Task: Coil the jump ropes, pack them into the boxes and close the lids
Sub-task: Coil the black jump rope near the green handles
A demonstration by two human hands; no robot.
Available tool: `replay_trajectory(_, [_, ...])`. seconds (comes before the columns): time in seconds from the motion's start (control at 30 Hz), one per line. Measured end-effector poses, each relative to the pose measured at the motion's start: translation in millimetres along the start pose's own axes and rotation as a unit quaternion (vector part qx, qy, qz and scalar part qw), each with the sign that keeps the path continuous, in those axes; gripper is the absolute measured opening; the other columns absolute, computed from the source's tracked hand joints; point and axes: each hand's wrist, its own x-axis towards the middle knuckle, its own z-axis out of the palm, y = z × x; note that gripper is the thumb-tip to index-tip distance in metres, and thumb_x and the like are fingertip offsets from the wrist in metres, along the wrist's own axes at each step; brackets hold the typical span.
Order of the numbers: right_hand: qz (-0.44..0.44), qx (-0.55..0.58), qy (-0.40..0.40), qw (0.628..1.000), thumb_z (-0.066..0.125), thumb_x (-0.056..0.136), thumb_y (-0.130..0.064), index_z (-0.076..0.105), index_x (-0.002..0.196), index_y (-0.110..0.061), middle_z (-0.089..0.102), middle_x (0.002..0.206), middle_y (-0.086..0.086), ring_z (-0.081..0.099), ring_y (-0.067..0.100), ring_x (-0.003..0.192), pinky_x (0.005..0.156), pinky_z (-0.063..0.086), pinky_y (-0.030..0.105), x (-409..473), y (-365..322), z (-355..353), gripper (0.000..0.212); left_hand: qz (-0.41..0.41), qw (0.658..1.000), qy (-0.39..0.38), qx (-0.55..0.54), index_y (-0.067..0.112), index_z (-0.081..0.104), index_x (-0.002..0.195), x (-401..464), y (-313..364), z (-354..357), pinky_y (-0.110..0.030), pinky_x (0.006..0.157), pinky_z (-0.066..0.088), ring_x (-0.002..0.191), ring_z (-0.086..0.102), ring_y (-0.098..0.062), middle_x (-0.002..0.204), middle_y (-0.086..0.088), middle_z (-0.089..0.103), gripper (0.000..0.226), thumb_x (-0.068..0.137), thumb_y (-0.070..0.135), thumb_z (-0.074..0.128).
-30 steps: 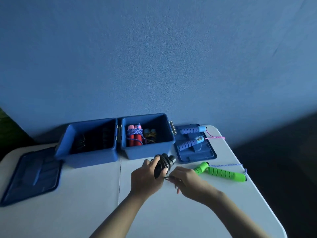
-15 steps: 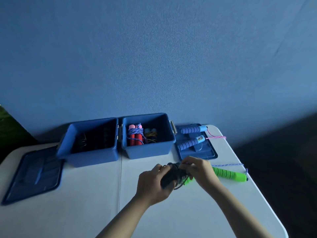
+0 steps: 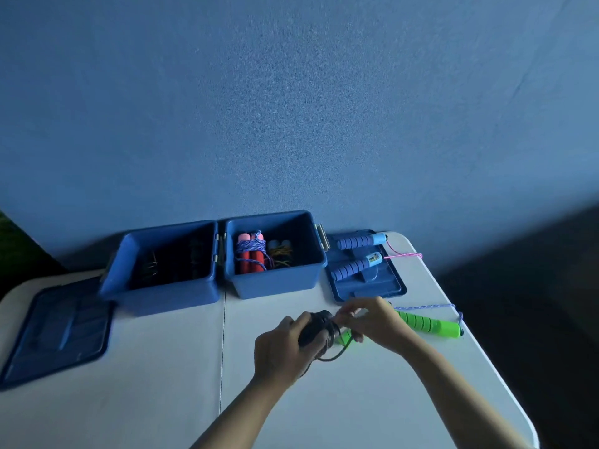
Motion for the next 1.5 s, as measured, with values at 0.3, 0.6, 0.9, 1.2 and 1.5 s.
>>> replay_trajectory(0.3, [0.024,0.094,-0.120,0.988,0.069,0.083,-0.007,0.073,0.083,-0.010,0.068,0.071,0.011,0.062,0.011,0.056,0.059,0.050,0.019,10.8,4.4,-21.9,0.005,0.160,0.987,-0.004,-0.032,0.033,0.063,0.095,-0.6,-7.4,-1.7,-0.016,0.045,0.035,0.046,0.051,-0.011,0.068,0.010,0.059,0.030,0.085,0.059,0.050])
replay_trajectory(0.6, [-0.066,-0.039,-0.102,0.992,0.068,0.085,-0.018,0.072,0.105,-0.019,0.058,0.077,-0.019,0.056,-0.013,0.070,0.067,0.042,0.007,18.8,1.1,-0.4,0.020,0.235,0.970,-0.058,-0.019,0.039,0.053,0.123,-3.1,4.4,-2.5,-0.017,0.053,0.038,0.052,0.053,-0.011,0.079,0.010,0.063,0.039,0.086,0.052,0.051])
replay_trajectory(0.9, [0.020,-0.211,0.014,0.977,0.034,0.097,-0.049,0.044,0.127,-0.056,0.049,0.136,-0.021,0.038,0.015,0.124,0.099,0.027,0.039,18.2,2.2,33.2,0.032,0.050,0.998,0.002,-0.045,0.031,0.047,0.125,2.9,5.0,7.0,-0.026,0.062,0.047,0.076,0.065,-0.019,0.097,0.003,0.064,0.054,0.084,0.064,0.032])
replay_trajectory(1.2, [0.092,0.091,0.069,0.989,0.044,0.097,-0.035,0.054,0.127,-0.033,0.045,0.131,-0.001,0.029,0.022,0.132,0.109,0.023,0.026,24.1,-13.3,61.3,0.031,-0.087,0.980,-0.009,-0.180,0.021,0.048,0.107,9.5,12.4,10.1,-0.029,0.071,0.049,0.090,0.063,-0.017,0.100,0.002,0.064,0.044,0.085,0.059,0.055])
replay_trajectory(1.5, [0.120,0.296,0.084,0.944,0.078,0.063,-0.044,0.025,0.134,-0.060,0.058,0.120,-0.013,0.062,0.013,0.105,0.093,0.052,0.045,20.9,-20.2,102.8,0.090,-0.166,0.941,-0.015,-0.293,0.022,0.054,0.102,9.5,-17.2,-6.0,-0.013,0.062,0.046,0.083,0.062,-0.009,0.097,0.000,0.061,0.008,0.096,0.026,0.051])
